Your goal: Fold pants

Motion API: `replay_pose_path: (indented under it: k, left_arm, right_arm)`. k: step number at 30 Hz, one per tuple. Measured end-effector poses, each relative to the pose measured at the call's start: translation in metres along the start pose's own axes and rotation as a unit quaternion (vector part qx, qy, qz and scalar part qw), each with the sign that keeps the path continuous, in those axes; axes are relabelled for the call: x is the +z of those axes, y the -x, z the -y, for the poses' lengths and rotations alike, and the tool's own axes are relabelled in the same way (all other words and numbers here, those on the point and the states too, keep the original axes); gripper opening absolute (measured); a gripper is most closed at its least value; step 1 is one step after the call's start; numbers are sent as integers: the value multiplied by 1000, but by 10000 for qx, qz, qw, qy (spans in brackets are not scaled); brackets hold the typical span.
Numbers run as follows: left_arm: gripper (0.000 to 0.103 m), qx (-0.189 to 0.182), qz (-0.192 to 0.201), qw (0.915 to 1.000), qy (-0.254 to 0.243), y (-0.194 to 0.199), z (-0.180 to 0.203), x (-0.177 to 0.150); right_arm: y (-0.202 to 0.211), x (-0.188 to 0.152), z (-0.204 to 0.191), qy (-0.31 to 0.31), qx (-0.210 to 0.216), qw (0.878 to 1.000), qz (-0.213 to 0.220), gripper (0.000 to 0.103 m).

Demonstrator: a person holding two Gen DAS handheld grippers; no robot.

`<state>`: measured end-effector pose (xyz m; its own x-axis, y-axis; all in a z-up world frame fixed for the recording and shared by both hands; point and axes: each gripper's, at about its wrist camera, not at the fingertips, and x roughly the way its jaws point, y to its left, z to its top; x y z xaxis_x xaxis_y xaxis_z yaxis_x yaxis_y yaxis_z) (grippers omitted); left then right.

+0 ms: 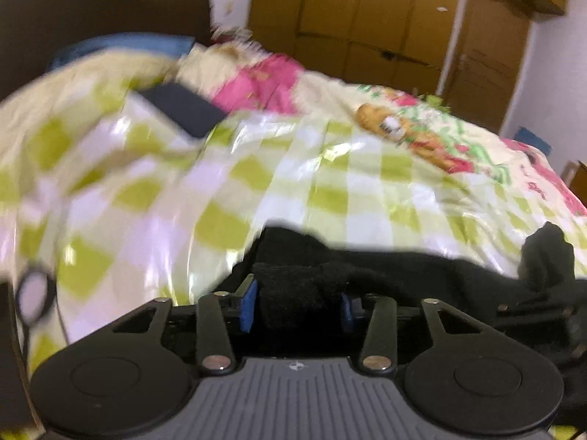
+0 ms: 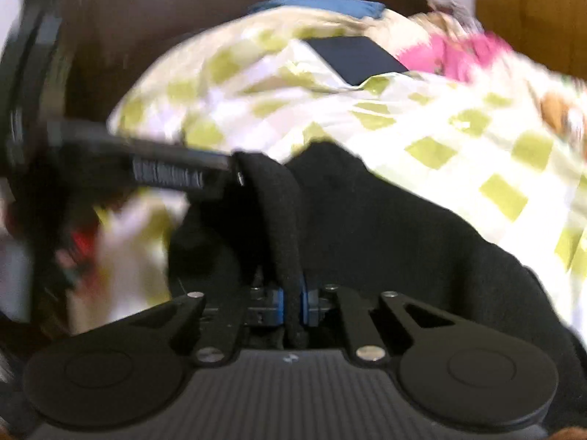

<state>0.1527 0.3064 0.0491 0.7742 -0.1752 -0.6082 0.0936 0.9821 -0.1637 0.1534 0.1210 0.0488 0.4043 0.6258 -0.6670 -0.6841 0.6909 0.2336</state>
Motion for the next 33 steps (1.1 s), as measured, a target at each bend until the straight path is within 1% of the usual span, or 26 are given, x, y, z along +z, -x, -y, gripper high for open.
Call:
replay_pose_path:
  k: [3,5,7,9,10,11,13,14,15,16,18,20,21,22,23,24,25,26,28,29,30,31,32,33]
  left_arm:
    - [51,-103,350,9992,-176,17,-5,21]
    - [51,-139,521,9983,-241,28,-12,28]
    - [51,-108,523,9984,-179,32,-22,23]
    - [52,-5,331,9994,-29,27,-34,5]
    - [52,96,208,9997,16,22,-40,-6]
    - [52,265,50,9996,12,14,-44,-19]
    - [55,589,-321,9977,-112,-4,-48,-46]
    - [56,690,-367,9967,-200,-7,-48,-57]
    - [57,733,-308,9964,-286,-6,-47,-64]
    - [57,753,-262,9964,-279,-2,-45,-66]
    - [58,743,-148,9971,-116,7,-43,-66]
    - [58,802,-36,9968,-43,16,-43,-66]
    - [60,837,11,9965,-23,20,-44,-66]
    - [65,860,46,9963,-15,25,-45,-67]
    - [68,927,65,9957,-52,27,-45,-67]
    - [72,1027,61,9946,-143,29,-45,-68]
    - [73,1108,40,9934,-291,30,-43,-68]
    - [73,1152,11,9925,-401,31,-40,-69]
    - [73,1182,-90,9911,-605,33,-34,-70]
    - [73,1137,-185,9905,-754,34,-30,-72]
    - [73,1140,-291,9880,-1004,32,-26,-75]
    - [75,1351,-363,9804,-1387,29,-21,-79]
    - [75,1533,-456,9704,-1812,27,-16,-84]
    - [75,1551,-545,9648,-2054,26,-14,-87]
  right_arm:
    - [28,26,-12,4,140,9989,455,9]
    - [36,35,-23,67,134,9981,600,9]
    - [27,30,-34,123,173,9983,539,9]
    - [-3,14,-48,221,160,9994,220,10]
    - [-17,2,-51,243,115,9996,110,11]
    - [-34,-8,-55,257,73,9996,-22,15]
    - [-67,-26,-60,375,-68,9986,-371,19]
    - [-76,-33,-61,427,-137,9981,-416,20]
    - [-80,-36,-61,443,-179,9980,-417,23]
    - [-81,-39,-61,435,-185,9981,-405,23]
    - [-73,-37,-62,478,-75,9981,-370,32]
    - [-60,-30,-63,493,-35,9985,-228,34]
    - [-53,-29,-63,519,-28,9986,-111,35]
    - [-51,-29,-67,580,-34,9983,-12,37]
    - [-48,-31,-71,679,-50,9977,58,45]
    - [-52,-30,-75,808,-41,9967,40,54]
    - [-59,-33,-78,928,-1,9957,-73,56]
    - [-68,-36,-80,957,3,9952,-196,58]
    - [-77,-42,-79,924,-15,9954,-268,59]
    - [-79,-43,-78,921,-15,9953,-287,59]
    - [-79,-42,-77,874,-13,9957,-301,60]
    - [-77,-41,-73,779,40,9965,-284,59]
    - [-73,-40,-70,690,102,9973,-232,58]
    - [-67,-41,-68,645,115,9977,-183,57]
